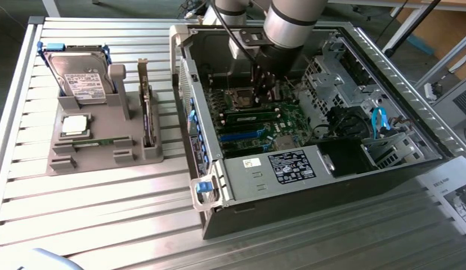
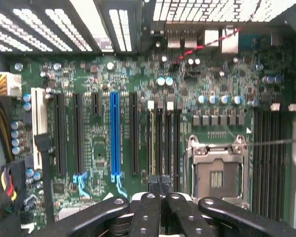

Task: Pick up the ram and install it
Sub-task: 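Press down the ram until it locks into place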

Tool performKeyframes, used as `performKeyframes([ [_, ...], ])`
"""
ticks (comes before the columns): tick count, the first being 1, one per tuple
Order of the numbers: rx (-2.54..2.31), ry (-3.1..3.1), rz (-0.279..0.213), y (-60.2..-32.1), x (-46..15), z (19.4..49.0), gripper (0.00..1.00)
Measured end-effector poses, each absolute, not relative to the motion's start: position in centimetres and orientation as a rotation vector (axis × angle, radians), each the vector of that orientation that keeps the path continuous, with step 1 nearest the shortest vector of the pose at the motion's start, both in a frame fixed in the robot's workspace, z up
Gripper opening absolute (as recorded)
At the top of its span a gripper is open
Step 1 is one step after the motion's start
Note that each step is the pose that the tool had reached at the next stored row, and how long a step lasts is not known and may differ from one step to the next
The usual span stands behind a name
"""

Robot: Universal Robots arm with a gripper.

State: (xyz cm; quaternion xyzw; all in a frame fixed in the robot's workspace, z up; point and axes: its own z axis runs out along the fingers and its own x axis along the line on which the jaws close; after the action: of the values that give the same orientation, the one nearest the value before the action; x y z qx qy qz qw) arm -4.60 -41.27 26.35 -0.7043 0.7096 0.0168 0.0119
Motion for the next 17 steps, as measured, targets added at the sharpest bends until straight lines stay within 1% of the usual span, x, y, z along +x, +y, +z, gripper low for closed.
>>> performKeyframes([
  [6, -2.196, 2.212, 0.052, -41.3, -4.7, 26.3, 0.10],
  [17, -2.196, 2.213, 0.053, -41.3, -4.7, 25.3, 0.10],
])
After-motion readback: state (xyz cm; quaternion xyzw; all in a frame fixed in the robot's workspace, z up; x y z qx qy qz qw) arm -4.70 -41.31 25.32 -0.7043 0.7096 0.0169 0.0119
